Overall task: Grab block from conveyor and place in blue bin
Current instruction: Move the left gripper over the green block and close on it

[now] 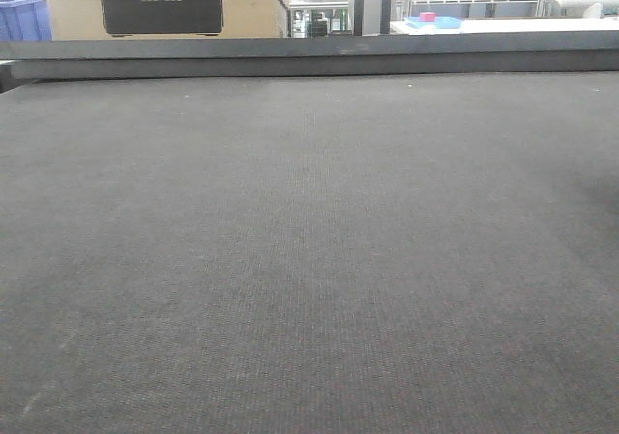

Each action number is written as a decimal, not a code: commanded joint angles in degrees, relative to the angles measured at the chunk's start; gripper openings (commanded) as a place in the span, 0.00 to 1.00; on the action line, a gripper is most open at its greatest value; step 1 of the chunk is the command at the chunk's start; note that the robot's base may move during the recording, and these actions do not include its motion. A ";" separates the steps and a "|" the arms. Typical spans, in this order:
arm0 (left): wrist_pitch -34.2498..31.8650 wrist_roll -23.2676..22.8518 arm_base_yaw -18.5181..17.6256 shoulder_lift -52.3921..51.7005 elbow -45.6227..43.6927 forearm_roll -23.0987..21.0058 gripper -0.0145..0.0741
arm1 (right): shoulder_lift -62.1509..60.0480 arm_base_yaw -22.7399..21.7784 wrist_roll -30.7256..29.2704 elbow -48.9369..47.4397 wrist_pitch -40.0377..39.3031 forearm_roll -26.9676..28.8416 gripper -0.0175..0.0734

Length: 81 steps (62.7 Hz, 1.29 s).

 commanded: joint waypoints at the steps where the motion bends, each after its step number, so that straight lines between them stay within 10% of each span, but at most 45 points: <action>1: -0.90 1.46 1.08 1.46 -0.33 -2.45 0.04 | -0.44 -0.41 -0.11 -0.28 -0.73 -0.06 0.01; 35: -4.03 2.04 4.81 2.55 2.41 -3.32 0.05 | -0.44 -0.41 -0.11 -0.28 -2.60 -0.06 0.01; 60: -8.85 2.04 4.81 2.66 5.49 -4.83 0.56 | -0.44 -0.41 -0.11 -0.28 -2.92 -0.06 0.01; 81: -9.17 4.18 2.75 7.83 5.49 -4.19 0.61 | -0.44 -0.41 -0.11 -0.28 -3.26 0.16 0.01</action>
